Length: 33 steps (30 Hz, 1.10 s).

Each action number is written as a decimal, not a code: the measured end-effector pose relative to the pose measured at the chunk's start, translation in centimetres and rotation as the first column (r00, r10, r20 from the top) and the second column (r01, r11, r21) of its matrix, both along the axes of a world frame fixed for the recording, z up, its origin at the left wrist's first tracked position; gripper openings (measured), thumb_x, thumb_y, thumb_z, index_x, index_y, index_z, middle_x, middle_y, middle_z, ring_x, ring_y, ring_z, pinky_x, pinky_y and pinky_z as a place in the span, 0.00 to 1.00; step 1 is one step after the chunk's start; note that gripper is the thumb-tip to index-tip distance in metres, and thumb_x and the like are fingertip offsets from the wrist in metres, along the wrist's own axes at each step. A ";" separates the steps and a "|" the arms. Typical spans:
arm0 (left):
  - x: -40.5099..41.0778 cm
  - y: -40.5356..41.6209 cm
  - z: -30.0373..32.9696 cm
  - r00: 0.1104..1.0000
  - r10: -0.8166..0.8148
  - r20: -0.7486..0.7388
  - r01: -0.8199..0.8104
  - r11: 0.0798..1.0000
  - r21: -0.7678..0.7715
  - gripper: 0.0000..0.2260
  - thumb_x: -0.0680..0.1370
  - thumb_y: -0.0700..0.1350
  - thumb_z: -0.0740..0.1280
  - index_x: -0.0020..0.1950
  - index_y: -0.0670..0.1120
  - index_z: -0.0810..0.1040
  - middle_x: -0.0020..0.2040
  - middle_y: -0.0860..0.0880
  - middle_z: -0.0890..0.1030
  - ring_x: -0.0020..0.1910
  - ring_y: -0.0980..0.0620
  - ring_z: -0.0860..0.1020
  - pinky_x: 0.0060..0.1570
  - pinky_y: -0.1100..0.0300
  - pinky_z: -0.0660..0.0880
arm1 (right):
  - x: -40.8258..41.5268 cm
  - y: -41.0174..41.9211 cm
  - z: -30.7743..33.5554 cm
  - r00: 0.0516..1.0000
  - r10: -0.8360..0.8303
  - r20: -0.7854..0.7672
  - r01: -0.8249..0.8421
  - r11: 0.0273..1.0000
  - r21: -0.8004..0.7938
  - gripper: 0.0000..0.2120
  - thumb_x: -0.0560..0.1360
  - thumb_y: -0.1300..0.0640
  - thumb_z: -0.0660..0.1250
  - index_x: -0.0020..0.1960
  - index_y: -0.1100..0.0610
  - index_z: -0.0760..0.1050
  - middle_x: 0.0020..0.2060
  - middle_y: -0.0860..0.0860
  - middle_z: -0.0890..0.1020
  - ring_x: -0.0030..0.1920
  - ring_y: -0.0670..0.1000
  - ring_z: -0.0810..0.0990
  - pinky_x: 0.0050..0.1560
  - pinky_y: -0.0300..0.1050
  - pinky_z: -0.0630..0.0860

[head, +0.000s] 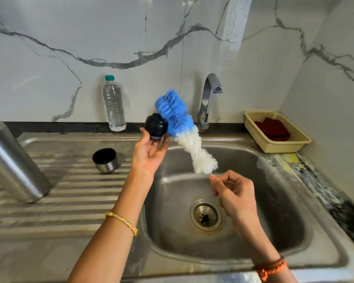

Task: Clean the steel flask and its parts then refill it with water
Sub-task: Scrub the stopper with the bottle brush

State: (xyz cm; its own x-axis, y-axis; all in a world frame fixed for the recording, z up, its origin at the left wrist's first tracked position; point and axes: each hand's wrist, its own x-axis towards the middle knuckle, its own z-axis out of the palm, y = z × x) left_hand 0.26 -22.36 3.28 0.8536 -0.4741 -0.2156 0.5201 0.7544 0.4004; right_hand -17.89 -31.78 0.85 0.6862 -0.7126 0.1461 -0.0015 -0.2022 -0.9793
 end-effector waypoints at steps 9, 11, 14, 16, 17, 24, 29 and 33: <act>-0.9 -0.6 -0.6 0.999 -0.043 -0.012 0.044 0.997 0.058 0.08 0.80 0.43 0.59 0.49 0.38 0.73 0.43 0.41 0.81 0.58 0.45 0.76 0.54 0.51 0.75 | 0.9 0.0 -0.8 0.998 -0.053 -0.017 0.053 0.997 0.054 0.16 0.74 0.61 0.68 0.28 0.59 0.70 0.20 0.49 0.73 0.19 0.42 0.65 0.21 0.32 0.60; -1.0 -0.7 -0.3 0.999 -0.031 -0.023 0.033 0.996 0.083 0.08 0.80 0.42 0.59 0.48 0.38 0.73 0.45 0.41 0.79 0.62 0.45 0.73 0.58 0.51 0.71 | 1.0 -0.3 -0.6 0.999 -0.047 -0.023 0.049 0.995 0.084 0.17 0.74 0.61 0.68 0.28 0.58 0.70 0.21 0.50 0.73 0.19 0.42 0.64 0.20 0.31 0.59; -0.2 -0.5 0.0 0.999 0.033 -0.039 -0.028 0.993 0.117 0.08 0.80 0.42 0.60 0.45 0.39 0.73 0.43 0.42 0.78 0.65 0.44 0.72 0.59 0.52 0.70 | -0.4 0.1 -1.1 0.999 -0.026 -0.036 0.031 0.989 0.146 0.17 0.74 0.62 0.68 0.28 0.59 0.69 0.20 0.50 0.72 0.18 0.42 0.63 0.18 0.31 0.57; 0.3 -0.3 0.1 0.994 0.096 -0.056 -0.088 0.987 0.134 0.08 0.80 0.43 0.61 0.44 0.40 0.72 0.43 0.42 0.78 0.63 0.46 0.73 0.59 0.54 0.70 | -1.5 1.2 -1.6 0.999 -0.008 -0.033 0.014 0.978 0.209 0.16 0.74 0.64 0.67 0.28 0.61 0.68 0.20 0.51 0.71 0.17 0.42 0.62 0.17 0.31 0.56; 0.2 -0.3 0.0 0.992 0.109 -0.057 -0.101 0.987 0.127 0.08 0.79 0.43 0.61 0.44 0.39 0.72 0.44 0.42 0.78 0.60 0.46 0.75 0.58 0.55 0.71 | -1.7 1.7 -1.9 1.000 -0.008 -0.026 0.014 0.972 0.234 0.16 0.74 0.65 0.67 0.29 0.61 0.68 0.19 0.52 0.71 0.16 0.42 0.61 0.17 0.31 0.56; -1.5 -1.9 0.1 0.998 0.040 0.040 -0.047 0.984 0.174 0.08 0.78 0.44 0.62 0.44 0.40 0.74 0.39 0.45 0.81 0.43 0.52 0.78 0.41 0.63 0.79 | 0.3 0.8 -2.1 0.999 -0.020 -0.050 0.033 0.960 0.277 0.17 0.74 0.62 0.68 0.28 0.60 0.69 0.19 0.49 0.71 0.18 0.45 0.59 0.19 0.32 0.54; 1.6 -0.9 -0.3 0.973 0.230 0.004 -0.225 0.947 0.231 0.07 0.75 0.42 0.67 0.49 0.38 0.75 0.60 0.40 0.76 0.57 0.48 0.76 0.37 0.63 0.79 | -1.8 1.1 -1.6 1.000 0.019 -0.006 -0.015 0.920 0.392 0.15 0.74 0.62 0.66 0.30 0.61 0.68 0.22 0.54 0.70 0.17 0.44 0.59 0.20 0.29 0.53; 0.0 -1.5 -0.9 0.989 0.150 0.015 -0.150 0.970 0.190 0.12 0.77 0.41 0.64 0.59 0.37 0.74 0.57 0.42 0.77 0.58 0.49 0.75 0.39 0.65 0.79 | -1.1 1.0 -1.0 1.000 0.015 -0.010 -0.010 0.934 0.357 0.16 0.75 0.63 0.66 0.30 0.62 0.68 0.21 0.53 0.69 0.16 0.44 0.58 0.19 0.30 0.53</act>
